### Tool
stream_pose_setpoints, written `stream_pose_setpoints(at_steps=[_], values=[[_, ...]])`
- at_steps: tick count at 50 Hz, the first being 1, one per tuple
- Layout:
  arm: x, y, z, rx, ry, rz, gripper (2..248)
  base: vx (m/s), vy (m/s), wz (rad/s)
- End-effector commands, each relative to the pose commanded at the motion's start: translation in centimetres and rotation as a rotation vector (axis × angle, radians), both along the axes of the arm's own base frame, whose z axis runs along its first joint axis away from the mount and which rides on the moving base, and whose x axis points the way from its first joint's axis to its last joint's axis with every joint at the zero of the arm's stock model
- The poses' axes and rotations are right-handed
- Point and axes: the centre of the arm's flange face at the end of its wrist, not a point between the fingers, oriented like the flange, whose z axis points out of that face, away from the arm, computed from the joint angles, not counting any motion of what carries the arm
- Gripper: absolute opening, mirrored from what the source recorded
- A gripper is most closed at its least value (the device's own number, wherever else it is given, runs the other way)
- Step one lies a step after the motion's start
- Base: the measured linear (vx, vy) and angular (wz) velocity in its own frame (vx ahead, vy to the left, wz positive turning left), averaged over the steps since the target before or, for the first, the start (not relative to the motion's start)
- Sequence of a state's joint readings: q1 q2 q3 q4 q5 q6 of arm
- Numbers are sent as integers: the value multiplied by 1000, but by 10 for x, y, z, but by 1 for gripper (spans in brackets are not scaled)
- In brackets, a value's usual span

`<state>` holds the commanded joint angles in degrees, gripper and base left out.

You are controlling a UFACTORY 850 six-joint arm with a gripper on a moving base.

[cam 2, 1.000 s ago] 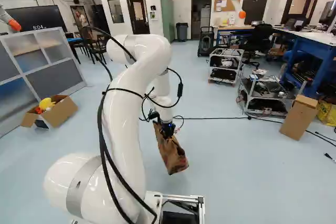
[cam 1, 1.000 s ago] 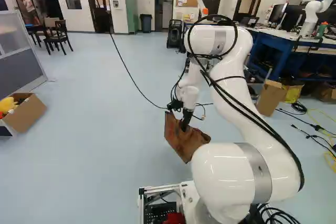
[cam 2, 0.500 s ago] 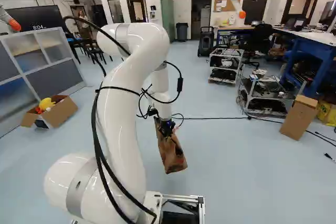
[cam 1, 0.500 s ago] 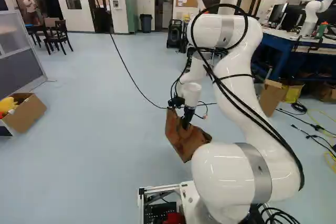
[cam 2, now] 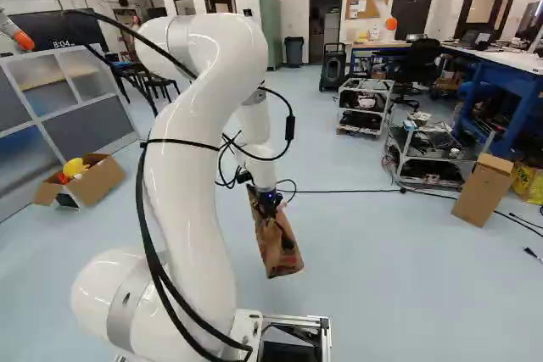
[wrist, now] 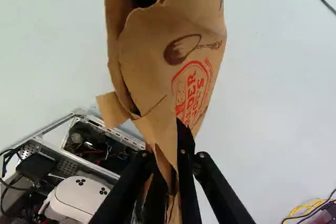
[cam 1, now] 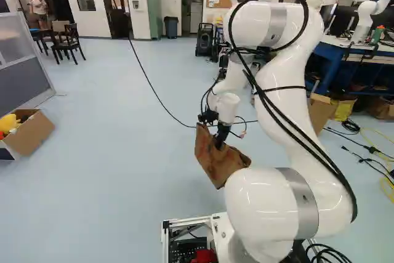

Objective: Pick up the grocery bag from the ground

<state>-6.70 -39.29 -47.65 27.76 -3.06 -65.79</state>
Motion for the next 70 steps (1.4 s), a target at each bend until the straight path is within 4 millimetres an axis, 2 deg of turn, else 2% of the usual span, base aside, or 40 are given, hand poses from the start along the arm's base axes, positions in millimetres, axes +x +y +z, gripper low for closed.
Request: stream_pose_setpoints(at_steps=[17, 43, 70], values=[[-17, 1, 25, -3, -21, -3, 21, 0, 0, 0], [-20, 1, 32, -17, -50, -21, 21, 0, 0, 0], [-33, 5, 56, -54, -152, -82, 21, 0, 0, 0]])
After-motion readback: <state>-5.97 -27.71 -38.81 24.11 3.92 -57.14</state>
